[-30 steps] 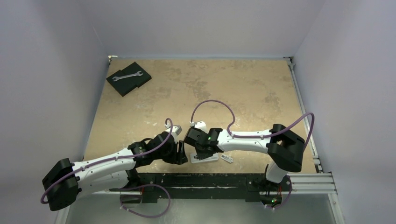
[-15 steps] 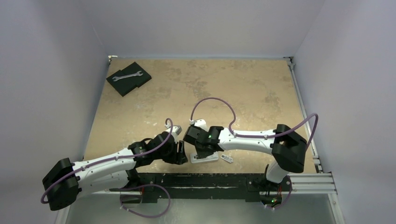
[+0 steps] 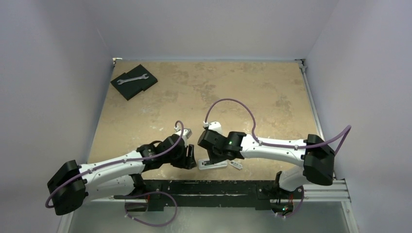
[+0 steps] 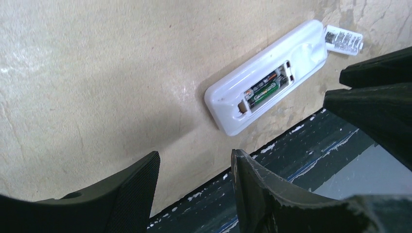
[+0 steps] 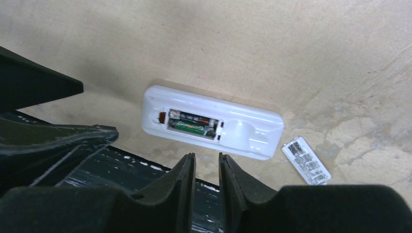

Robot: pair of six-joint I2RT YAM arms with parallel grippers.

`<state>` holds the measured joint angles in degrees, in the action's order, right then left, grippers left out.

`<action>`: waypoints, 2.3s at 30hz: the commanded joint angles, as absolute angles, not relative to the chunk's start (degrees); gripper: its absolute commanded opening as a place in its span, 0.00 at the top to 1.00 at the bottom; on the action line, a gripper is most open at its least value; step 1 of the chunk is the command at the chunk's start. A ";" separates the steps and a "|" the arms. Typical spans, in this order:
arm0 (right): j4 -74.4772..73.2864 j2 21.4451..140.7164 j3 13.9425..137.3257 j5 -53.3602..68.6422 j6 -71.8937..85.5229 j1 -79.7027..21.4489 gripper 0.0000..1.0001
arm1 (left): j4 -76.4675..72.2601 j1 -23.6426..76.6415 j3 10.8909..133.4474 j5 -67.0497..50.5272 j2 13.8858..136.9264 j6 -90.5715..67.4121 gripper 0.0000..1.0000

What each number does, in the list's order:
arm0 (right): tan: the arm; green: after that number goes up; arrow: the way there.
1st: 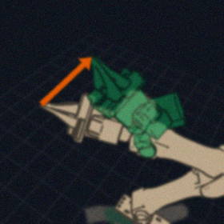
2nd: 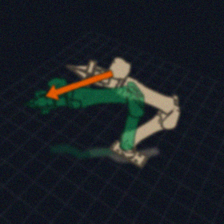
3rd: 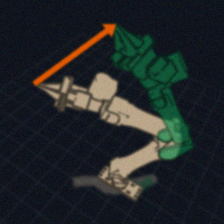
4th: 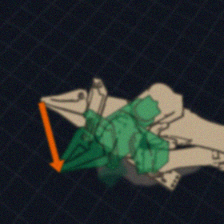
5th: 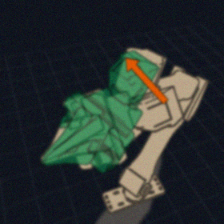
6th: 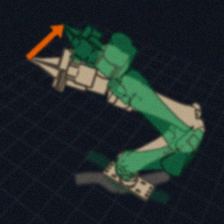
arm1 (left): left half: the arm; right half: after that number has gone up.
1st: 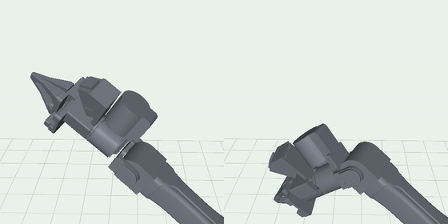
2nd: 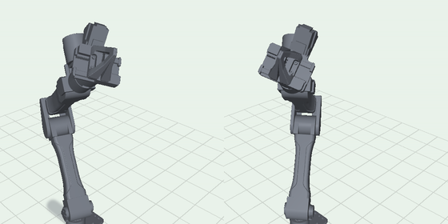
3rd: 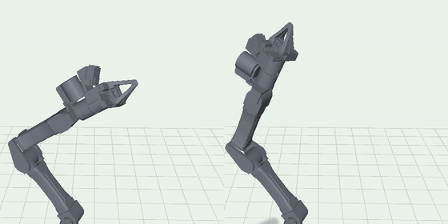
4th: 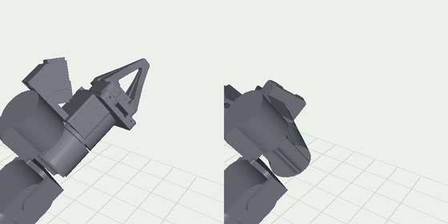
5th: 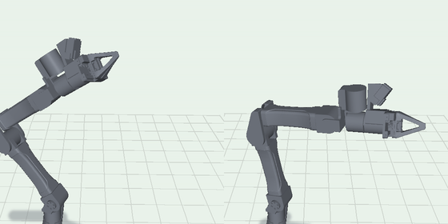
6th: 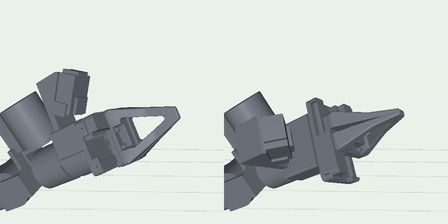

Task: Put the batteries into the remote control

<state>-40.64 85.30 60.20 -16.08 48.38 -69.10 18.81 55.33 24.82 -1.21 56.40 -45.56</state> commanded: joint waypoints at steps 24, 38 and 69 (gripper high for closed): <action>-34.98 68.46 39.67 -11.19 53.34 -69.08 1.00 | 10.49 55.63 39.00 3.50 75.61 -40.45 0.24; -26.58 73.63 36.89 -9.32 51.94 -67.15 1.00 | 5.00 55.63 42.40 1.82 83.55 -39.29 0.18; -17.88 87.40 44.31 -8.70 43.46 -57.48 1.00 | 3.74 55.63 34.62 1.27 78.50 -42.48 0.17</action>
<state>-20.08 84.79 42.30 -7.86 45.67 -58.00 3.95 55.40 37.08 0.82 82.26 -41.15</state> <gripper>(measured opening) 0.026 0.832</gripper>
